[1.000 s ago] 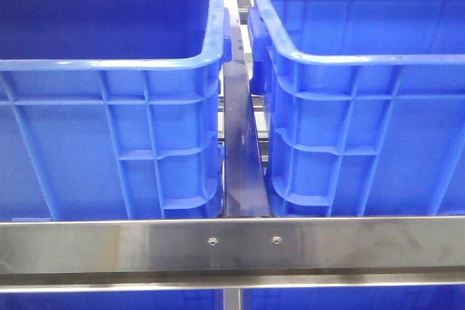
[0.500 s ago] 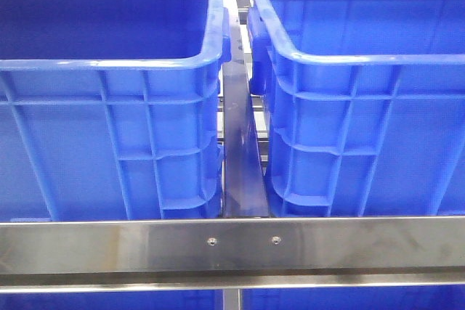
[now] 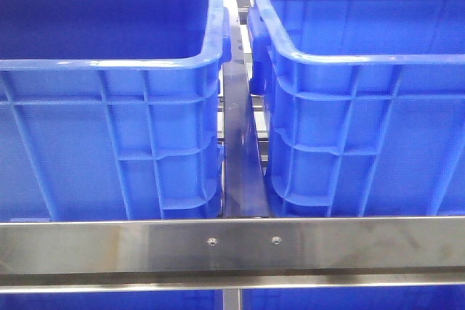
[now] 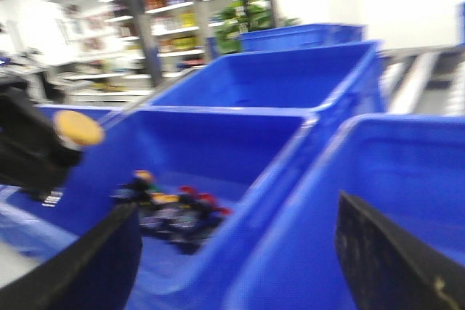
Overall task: Pick red and yellow buttons and place in box
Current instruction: 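Grasp the yellow button's cap with the right gripper, release left gripper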
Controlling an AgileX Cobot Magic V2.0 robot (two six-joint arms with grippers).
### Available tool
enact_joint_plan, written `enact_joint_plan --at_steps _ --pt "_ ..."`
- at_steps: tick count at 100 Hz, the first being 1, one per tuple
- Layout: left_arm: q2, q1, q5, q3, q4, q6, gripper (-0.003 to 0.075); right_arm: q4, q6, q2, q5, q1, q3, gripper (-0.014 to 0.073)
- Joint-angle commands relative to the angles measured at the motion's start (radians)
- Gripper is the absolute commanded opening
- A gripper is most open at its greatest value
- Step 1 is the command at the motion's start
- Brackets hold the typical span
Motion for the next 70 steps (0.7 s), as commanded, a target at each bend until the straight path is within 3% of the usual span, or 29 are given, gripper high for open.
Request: enact_joint_plan --at_steps 1,29,70 --pt "-0.019 -0.007 -0.080 -0.027 -0.038 0.000 -0.0013 0.091 0.063 0.092 0.143 0.002 -0.053 0.0578" --pt "-0.019 -0.007 -0.082 -0.027 -0.044 0.000 -0.0013 0.091 0.163 0.370 0.385 0.071 -0.191 0.0578" --pt "-0.019 -0.007 -0.082 -0.027 -0.044 0.000 -0.0013 0.119 0.169 0.669 0.198 0.449 -0.423 0.0578"
